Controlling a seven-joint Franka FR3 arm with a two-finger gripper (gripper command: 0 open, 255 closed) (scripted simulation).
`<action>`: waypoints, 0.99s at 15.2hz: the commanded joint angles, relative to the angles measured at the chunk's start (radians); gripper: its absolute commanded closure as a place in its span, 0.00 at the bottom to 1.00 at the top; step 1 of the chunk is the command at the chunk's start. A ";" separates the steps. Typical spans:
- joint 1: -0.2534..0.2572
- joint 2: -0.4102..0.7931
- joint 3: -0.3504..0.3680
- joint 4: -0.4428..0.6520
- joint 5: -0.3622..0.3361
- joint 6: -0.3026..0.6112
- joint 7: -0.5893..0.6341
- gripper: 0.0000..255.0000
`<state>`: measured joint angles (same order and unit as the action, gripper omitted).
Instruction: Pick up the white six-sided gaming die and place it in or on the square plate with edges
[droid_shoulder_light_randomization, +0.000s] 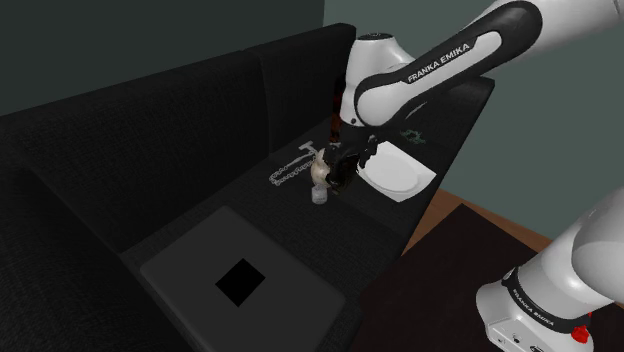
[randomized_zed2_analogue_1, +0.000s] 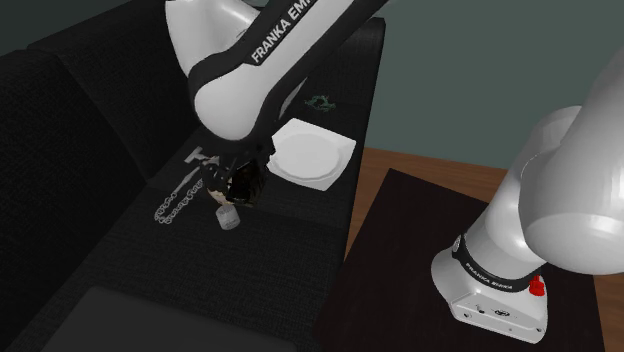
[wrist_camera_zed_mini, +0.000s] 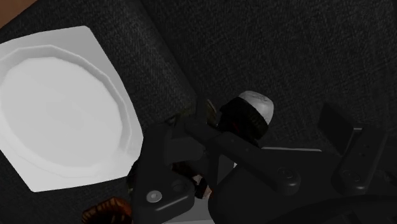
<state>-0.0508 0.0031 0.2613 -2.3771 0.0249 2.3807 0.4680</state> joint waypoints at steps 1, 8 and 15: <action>0.001 0.078 0.000 0.032 -0.039 0.046 0.043 0.00; 0.043 0.362 -0.047 0.197 -0.178 0.163 0.186 0.00; 0.083 0.529 -0.094 0.305 -0.232 0.224 0.242 0.00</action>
<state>0.0328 0.5132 0.1754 -2.0753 -0.2014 2.5928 0.7073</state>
